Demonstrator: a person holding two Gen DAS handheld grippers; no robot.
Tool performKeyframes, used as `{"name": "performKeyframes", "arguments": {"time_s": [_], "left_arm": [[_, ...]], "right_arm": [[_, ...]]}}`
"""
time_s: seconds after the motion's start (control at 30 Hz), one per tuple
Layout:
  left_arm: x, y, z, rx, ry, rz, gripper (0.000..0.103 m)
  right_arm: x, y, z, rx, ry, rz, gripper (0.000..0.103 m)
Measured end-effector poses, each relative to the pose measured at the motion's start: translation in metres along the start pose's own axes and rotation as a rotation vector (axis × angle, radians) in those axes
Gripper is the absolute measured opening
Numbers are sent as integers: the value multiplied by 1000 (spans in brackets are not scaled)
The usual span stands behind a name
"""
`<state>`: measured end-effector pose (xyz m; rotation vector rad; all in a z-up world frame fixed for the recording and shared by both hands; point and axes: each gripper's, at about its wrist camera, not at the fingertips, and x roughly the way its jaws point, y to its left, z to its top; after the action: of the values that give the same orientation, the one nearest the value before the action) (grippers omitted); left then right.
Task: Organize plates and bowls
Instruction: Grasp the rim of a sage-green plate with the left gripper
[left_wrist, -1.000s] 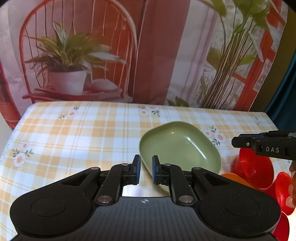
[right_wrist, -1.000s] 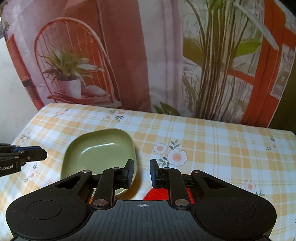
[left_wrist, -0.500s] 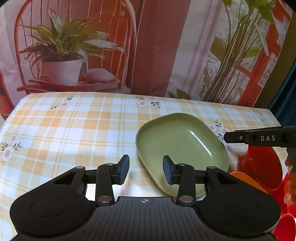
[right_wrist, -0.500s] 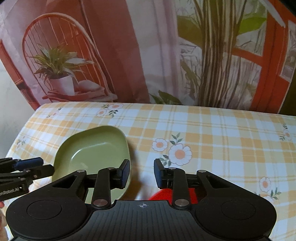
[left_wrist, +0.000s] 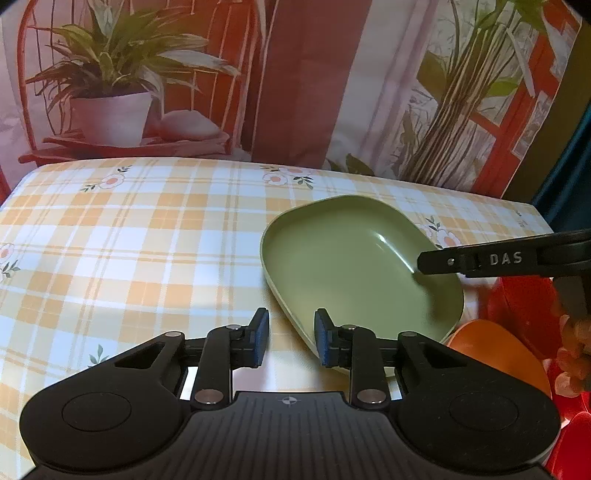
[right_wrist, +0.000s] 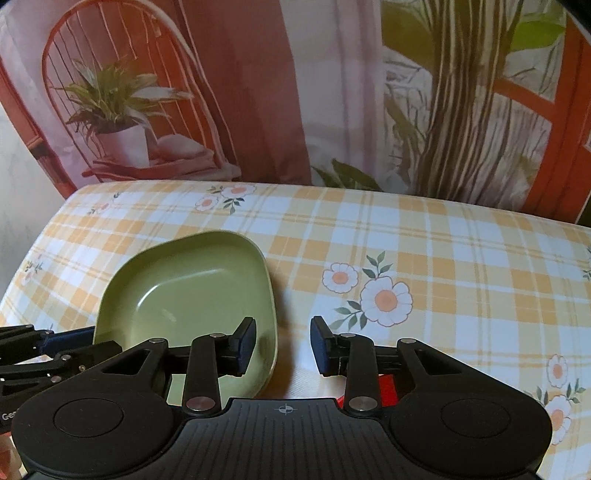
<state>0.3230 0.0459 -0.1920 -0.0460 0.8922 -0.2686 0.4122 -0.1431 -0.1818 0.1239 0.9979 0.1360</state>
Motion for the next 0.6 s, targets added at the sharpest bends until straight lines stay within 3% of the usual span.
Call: {"name": "performKeyframes", "arguments": {"time_s": [0.03, 0.1, 0.17, 0.6], "left_arm": [[1, 0, 0, -5, 1, -13, 18], [1, -1, 1, 1, -1, -13, 17], [1, -3, 1, 10, -5, -9, 17], [-45, -14, 12, 32, -93, 10, 17]], "right_arm": [[1, 1, 0, -4, 1, 0, 28], [3, 2, 0, -10, 9, 5, 22], [3, 3, -1, -2, 13, 26, 9], [-35, 14, 7, -39, -76, 50, 9]]}}
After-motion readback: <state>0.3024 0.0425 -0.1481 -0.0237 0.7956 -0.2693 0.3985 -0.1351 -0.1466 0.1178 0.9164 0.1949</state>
